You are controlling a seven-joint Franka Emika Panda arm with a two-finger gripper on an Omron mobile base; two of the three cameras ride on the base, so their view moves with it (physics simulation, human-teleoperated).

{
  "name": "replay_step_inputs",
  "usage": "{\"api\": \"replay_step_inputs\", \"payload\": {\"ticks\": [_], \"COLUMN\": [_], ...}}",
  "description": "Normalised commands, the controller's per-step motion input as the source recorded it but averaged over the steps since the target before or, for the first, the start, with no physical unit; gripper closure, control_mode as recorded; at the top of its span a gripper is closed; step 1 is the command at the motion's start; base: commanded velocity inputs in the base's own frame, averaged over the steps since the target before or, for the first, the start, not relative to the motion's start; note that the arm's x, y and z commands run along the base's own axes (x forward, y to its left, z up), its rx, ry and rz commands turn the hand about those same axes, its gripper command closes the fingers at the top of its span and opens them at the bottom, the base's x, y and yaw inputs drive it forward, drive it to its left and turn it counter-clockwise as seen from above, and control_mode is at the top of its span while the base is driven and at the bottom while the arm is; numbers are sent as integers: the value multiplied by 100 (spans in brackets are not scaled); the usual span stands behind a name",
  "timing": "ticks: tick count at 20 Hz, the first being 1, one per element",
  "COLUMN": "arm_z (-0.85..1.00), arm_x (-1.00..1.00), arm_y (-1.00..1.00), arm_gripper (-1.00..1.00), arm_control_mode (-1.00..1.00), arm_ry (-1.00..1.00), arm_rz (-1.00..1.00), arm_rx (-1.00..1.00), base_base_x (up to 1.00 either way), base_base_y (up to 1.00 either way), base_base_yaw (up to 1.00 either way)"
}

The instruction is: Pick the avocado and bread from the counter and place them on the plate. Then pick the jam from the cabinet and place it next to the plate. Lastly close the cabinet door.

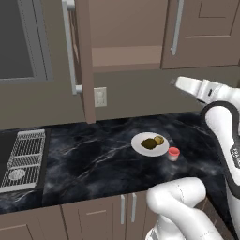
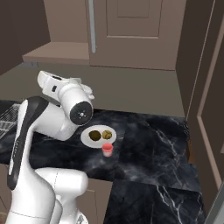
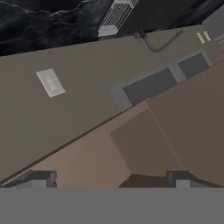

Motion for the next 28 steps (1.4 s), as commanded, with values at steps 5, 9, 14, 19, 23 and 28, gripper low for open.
{"api": "replay_step_inputs", "payload": {"ticks": [5,9,14,19,23,28], "arm_z": [6,0,0,2,0,0], "arm_x": [-54,-49,-30,-22,-40,-50], "arm_y": [18,25,47,57,32,17], "arm_gripper": [-100,-100,-100,-100,-100,-100], "arm_control_mode": [-100,-100,-100,-100,-100,-100], "arm_ry": [-9,-3,0,0,0,0], "arm_rz": [-4,-2,0,0,-3,-6], "arm_rx": [-25,-30,-38,-40,-39,-37], "base_base_x": [0,0,0,0,0,0], "base_base_y": [0,0,0,0,0,0], "base_base_yaw": [0,0,0,0,0,0]}}
